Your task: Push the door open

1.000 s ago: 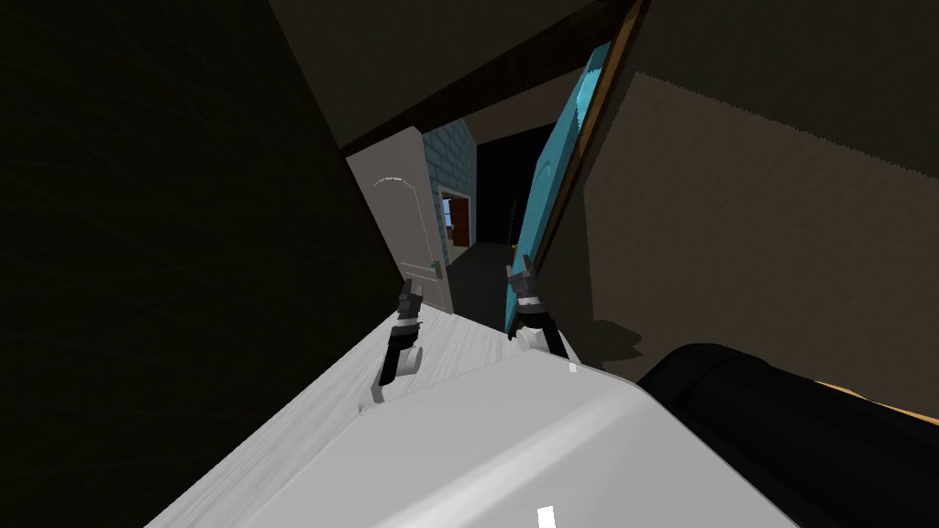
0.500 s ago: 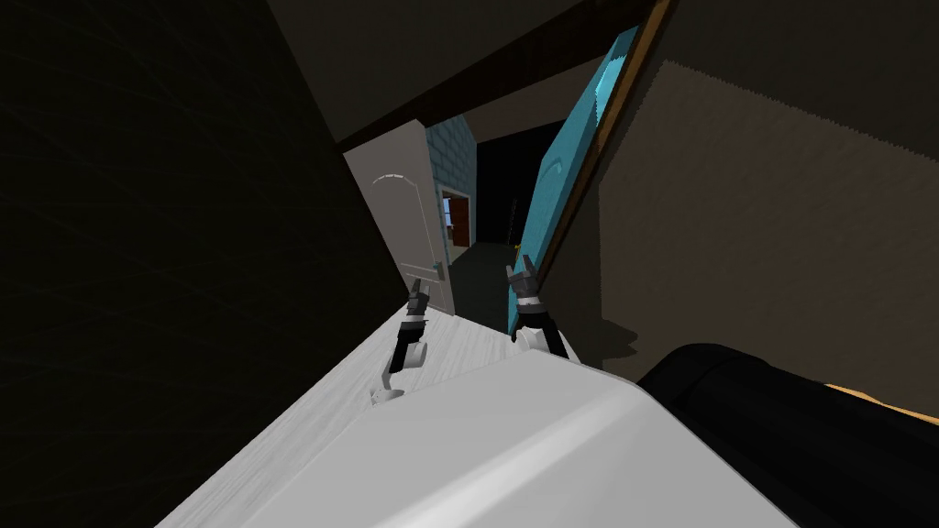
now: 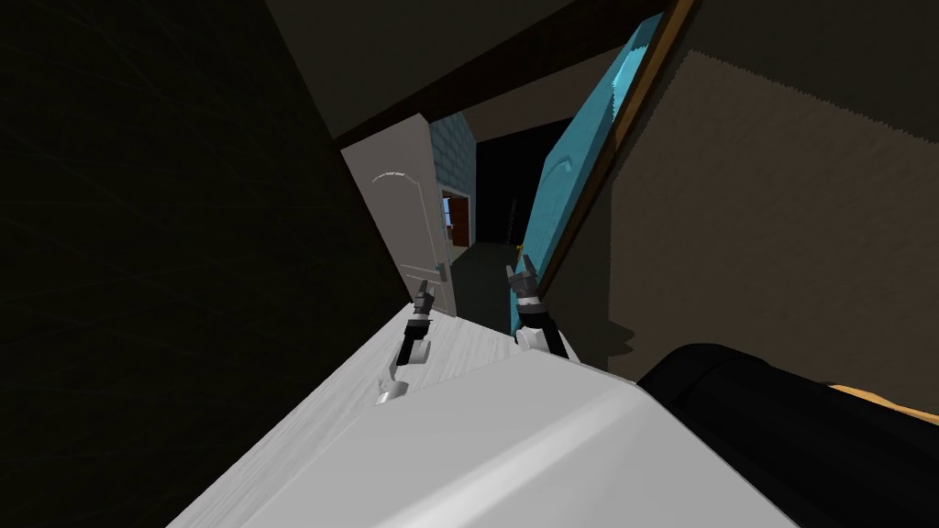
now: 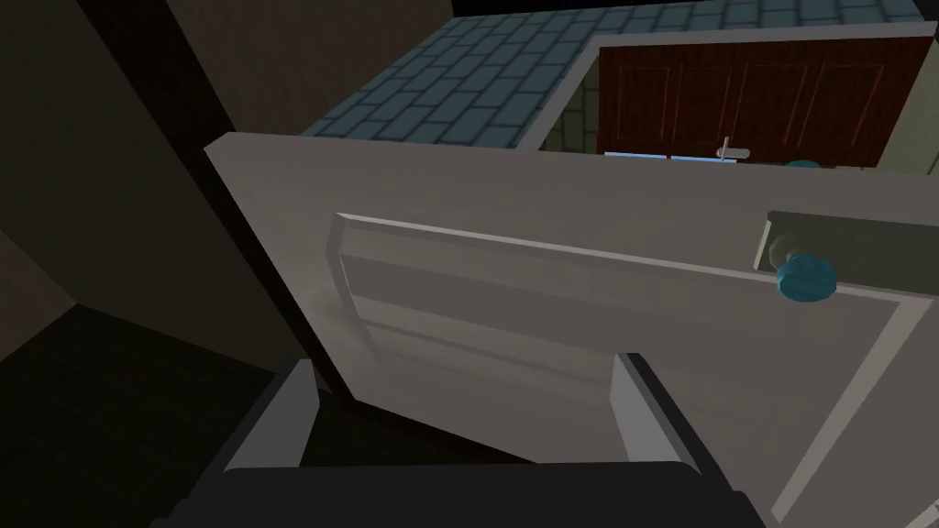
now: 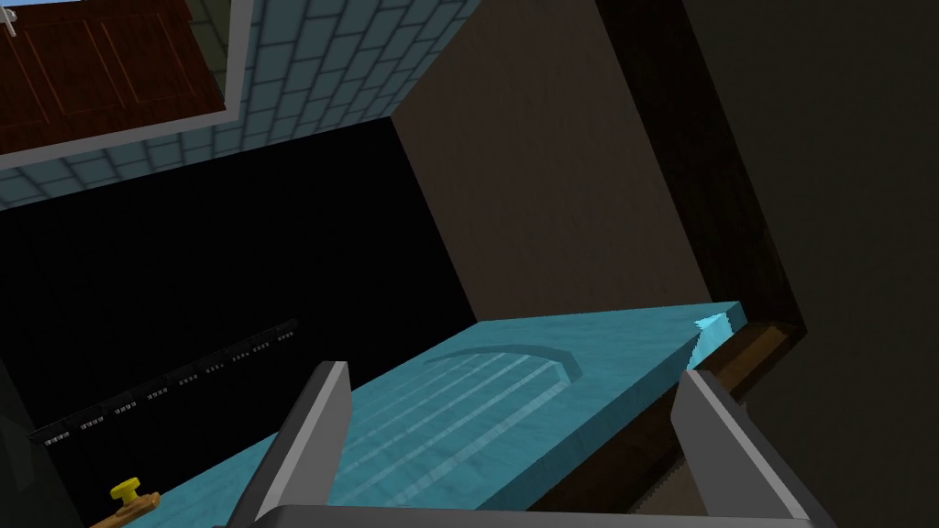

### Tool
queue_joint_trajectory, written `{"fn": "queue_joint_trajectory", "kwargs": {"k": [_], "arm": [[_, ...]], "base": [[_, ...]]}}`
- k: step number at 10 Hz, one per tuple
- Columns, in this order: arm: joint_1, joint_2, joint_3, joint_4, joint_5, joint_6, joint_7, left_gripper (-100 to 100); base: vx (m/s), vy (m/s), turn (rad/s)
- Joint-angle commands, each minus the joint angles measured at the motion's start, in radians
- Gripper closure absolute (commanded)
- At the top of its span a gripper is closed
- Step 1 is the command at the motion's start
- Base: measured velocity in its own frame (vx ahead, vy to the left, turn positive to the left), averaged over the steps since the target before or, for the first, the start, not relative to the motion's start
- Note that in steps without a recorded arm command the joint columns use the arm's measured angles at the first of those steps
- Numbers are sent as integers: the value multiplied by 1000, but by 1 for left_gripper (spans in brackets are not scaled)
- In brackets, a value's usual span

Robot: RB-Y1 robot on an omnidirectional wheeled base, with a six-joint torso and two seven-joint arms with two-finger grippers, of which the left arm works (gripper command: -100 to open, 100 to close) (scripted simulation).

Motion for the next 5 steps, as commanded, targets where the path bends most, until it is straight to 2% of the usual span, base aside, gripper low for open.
{"fn": "queue_joint_trajectory", "kwargs": {"k": [1,5], "arm": [[-30,-1,-9,48,-3,4,9,-100],[-101,-1,-33,171,-10,12,36,-100]], "base": [[75,54,-28],[95,104,-33]]}}
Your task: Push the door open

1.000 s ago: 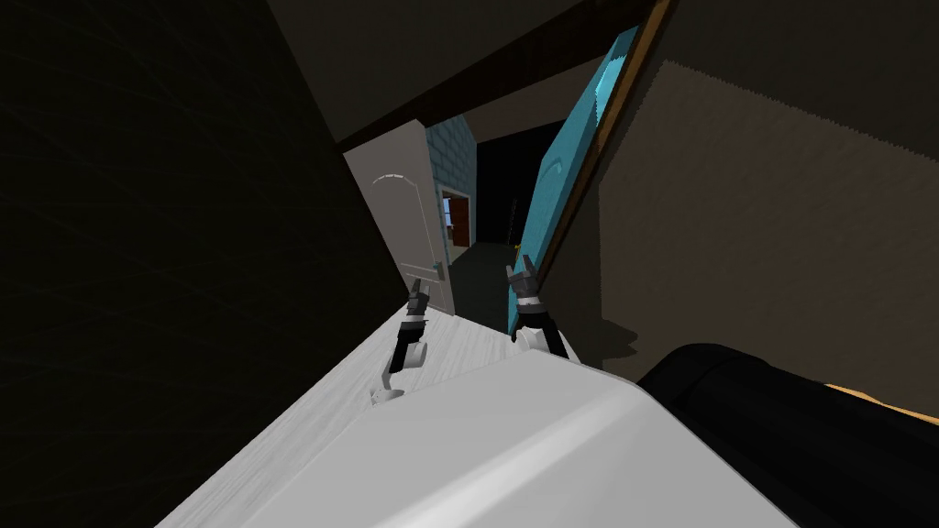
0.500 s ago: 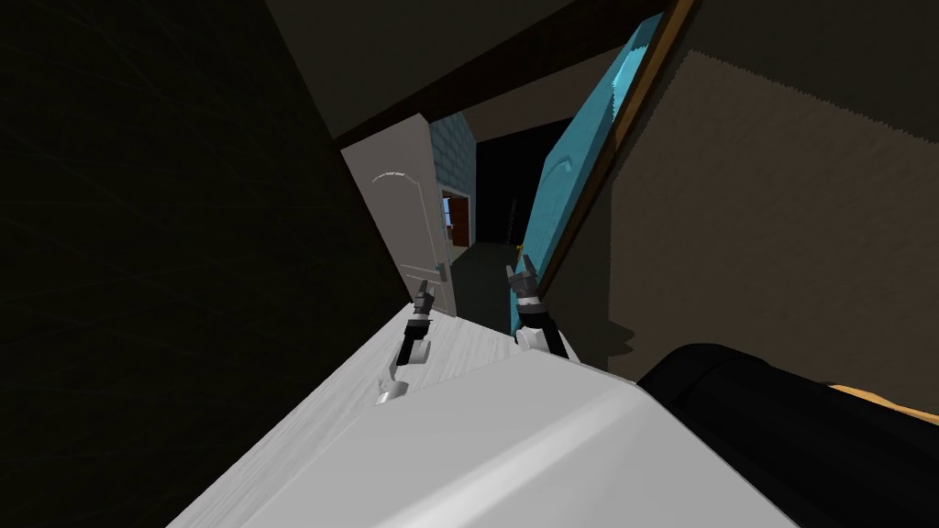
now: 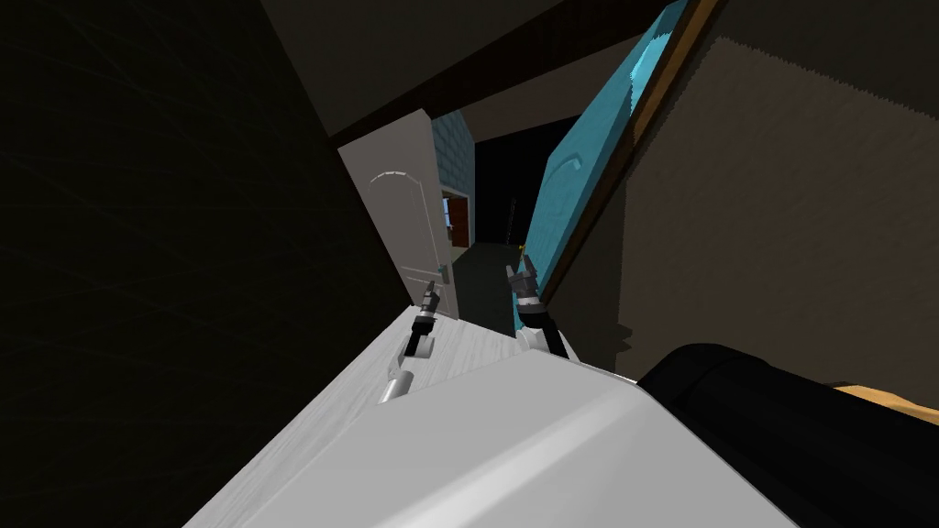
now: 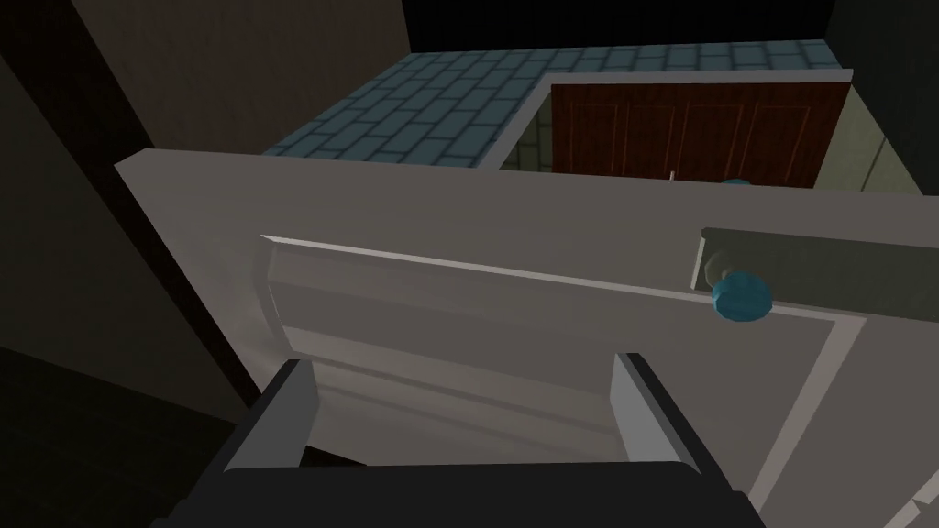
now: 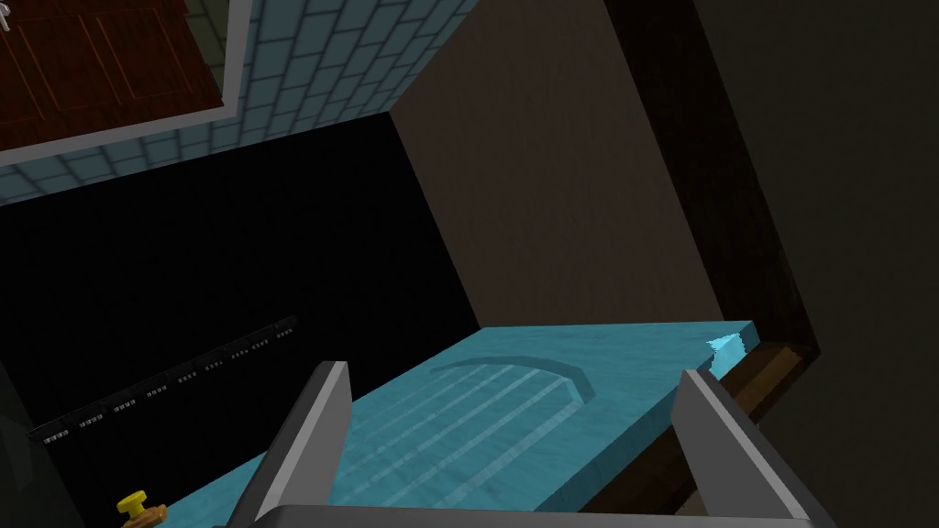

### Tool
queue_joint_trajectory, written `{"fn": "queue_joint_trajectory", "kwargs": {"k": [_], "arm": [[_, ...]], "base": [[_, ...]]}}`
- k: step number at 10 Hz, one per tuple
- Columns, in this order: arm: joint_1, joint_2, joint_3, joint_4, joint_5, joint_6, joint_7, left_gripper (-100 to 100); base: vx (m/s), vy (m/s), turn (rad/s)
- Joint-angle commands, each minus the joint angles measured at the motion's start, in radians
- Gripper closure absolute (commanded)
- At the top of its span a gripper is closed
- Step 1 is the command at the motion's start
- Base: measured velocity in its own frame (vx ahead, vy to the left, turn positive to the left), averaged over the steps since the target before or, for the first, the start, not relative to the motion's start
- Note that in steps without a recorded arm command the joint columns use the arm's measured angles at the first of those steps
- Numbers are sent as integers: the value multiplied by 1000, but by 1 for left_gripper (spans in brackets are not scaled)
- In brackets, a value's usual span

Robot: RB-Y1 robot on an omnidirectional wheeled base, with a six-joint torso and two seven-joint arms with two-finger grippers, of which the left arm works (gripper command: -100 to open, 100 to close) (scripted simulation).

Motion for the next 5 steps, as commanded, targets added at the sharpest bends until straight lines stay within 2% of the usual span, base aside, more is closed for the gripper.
{"fn": "queue_joint_trajectory", "kwargs": {"k": [1,5], "arm": [[-26,-2,-11,48,-4,5,10,-100],[-94,-4,-34,166,-10,12,36,-100]], "base": [[96,119,-33],[82,98,-28]]}}
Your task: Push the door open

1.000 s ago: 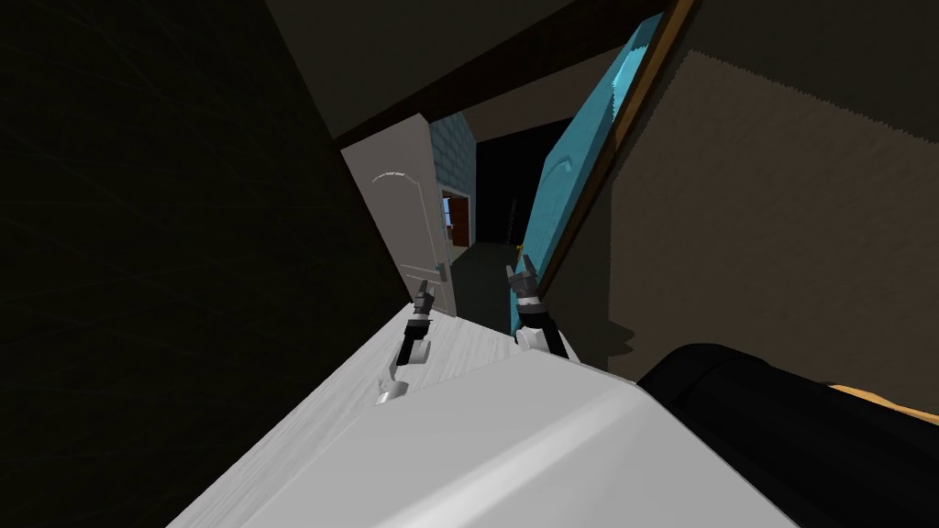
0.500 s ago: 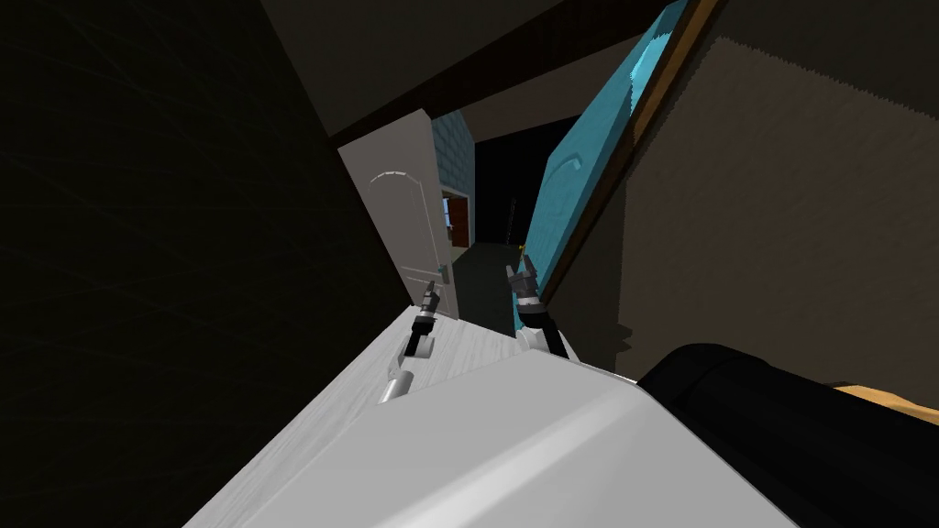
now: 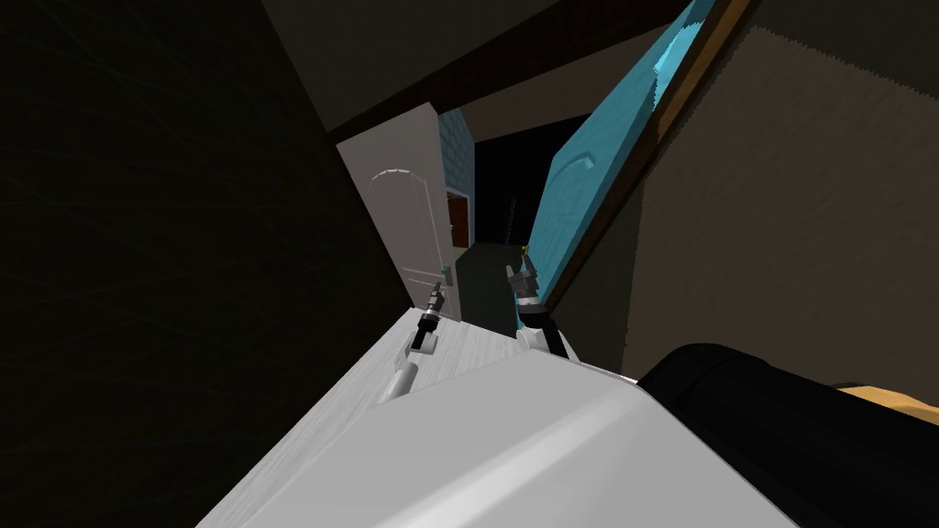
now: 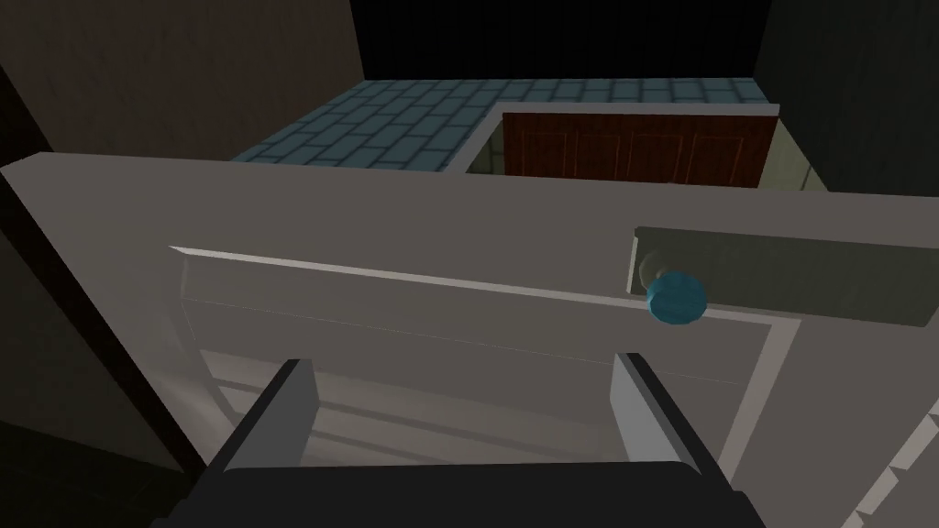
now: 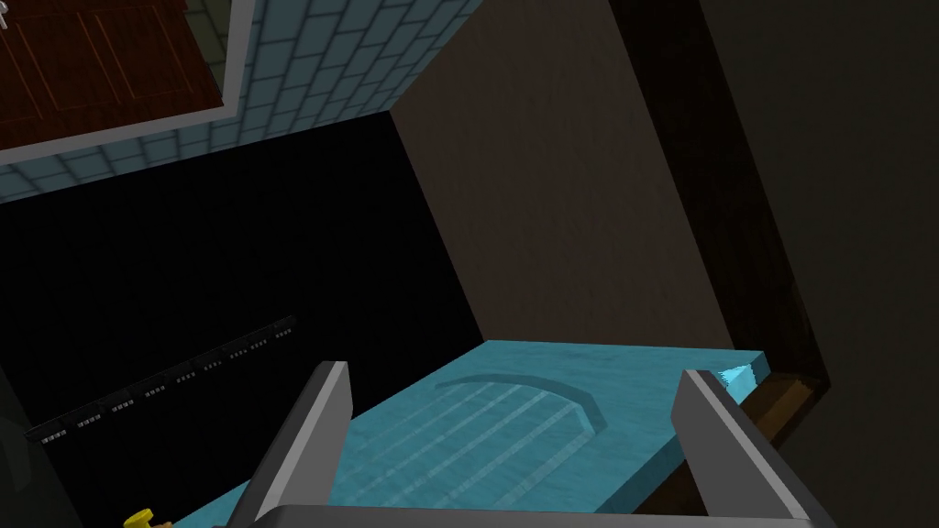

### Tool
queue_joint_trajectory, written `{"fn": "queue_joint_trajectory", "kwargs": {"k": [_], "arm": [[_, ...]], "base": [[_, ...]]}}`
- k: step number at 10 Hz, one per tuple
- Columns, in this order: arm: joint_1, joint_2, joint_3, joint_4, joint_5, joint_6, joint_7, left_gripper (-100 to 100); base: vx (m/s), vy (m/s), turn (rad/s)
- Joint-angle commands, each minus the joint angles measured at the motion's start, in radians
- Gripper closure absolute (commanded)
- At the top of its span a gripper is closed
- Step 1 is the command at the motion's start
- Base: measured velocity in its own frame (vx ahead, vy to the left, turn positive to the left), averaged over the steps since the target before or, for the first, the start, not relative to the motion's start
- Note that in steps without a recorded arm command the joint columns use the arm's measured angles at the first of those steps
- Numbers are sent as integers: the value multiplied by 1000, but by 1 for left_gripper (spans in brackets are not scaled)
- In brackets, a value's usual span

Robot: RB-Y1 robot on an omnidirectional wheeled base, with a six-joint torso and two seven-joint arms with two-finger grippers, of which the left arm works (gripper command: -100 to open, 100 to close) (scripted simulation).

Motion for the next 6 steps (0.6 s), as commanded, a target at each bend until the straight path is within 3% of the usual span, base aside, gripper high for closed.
{"fn": "queue_joint_trajectory", "kwargs": {"k": [1,6], "arm": [[-21,2,-11,38,-3,5,12,-100],[-100,-3,-37,173,-10,14,41,-100]], "base": [[96,87,-34],[87,93,-26]]}}
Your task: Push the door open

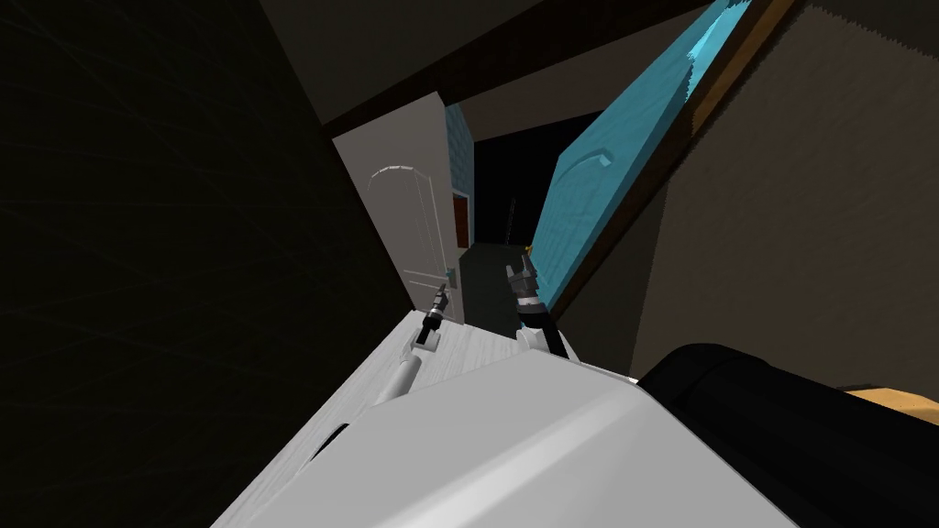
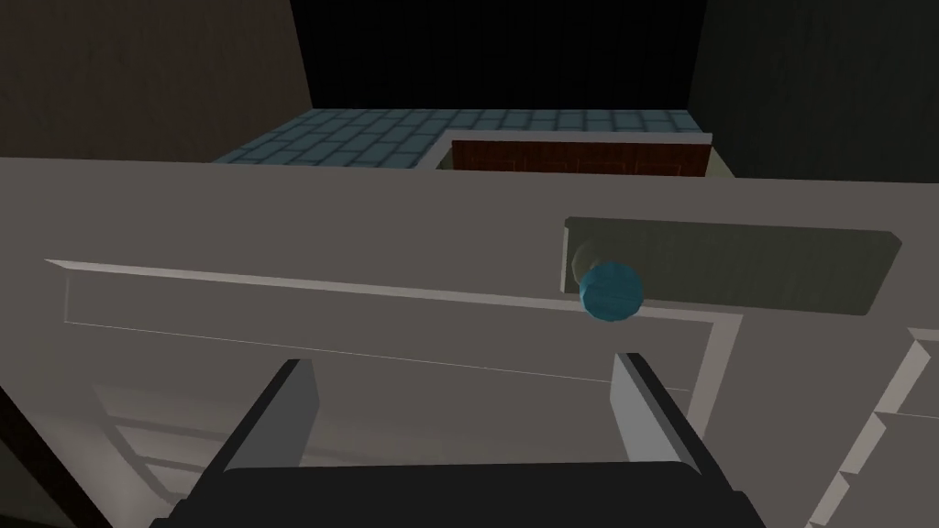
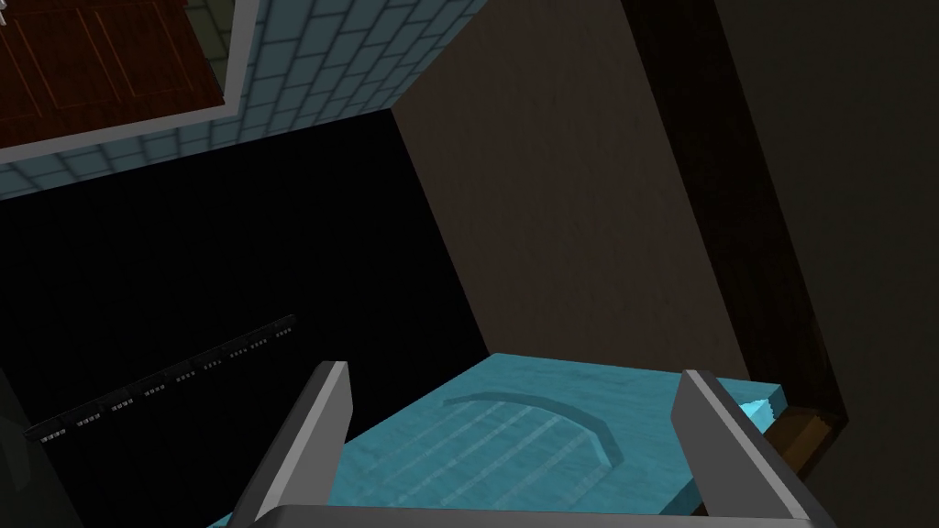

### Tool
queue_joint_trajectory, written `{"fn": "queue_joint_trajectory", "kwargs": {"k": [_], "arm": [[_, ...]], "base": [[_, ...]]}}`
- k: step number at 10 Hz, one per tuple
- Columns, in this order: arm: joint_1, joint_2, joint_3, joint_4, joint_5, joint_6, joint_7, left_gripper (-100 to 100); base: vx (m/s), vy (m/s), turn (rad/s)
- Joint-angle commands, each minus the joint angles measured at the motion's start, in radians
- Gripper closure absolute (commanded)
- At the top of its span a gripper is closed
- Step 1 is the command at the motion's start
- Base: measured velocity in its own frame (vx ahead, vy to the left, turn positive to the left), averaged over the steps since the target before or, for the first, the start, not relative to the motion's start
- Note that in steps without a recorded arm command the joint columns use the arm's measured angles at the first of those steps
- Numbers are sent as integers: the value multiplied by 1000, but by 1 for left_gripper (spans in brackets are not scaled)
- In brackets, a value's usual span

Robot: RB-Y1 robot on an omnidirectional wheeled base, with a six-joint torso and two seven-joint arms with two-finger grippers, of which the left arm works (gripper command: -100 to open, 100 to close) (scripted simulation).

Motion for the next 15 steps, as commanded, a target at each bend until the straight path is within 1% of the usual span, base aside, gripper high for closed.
{"fn": "queue_joint_trajectory", "kwargs": {"k": [1,7,8,11,12,15], "arm": [[-22,-3,-9,36,-3,7,10,-100],[-102,-11,-35,173,-10,15,39,-100],[-123,-14,-42,209,-12,18,47,-100],[-153,-19,-52,261,-15,21,58,-100],[-168,-21,-57,286,-17,22,64,-100],[-195,-27,-66,333,-19,25,74,-100]], "base": [[88,85,-27],[81,83,-24],[83,93,-24],[80,80,-21],[82,70,-24],[78,64,-17]]}}
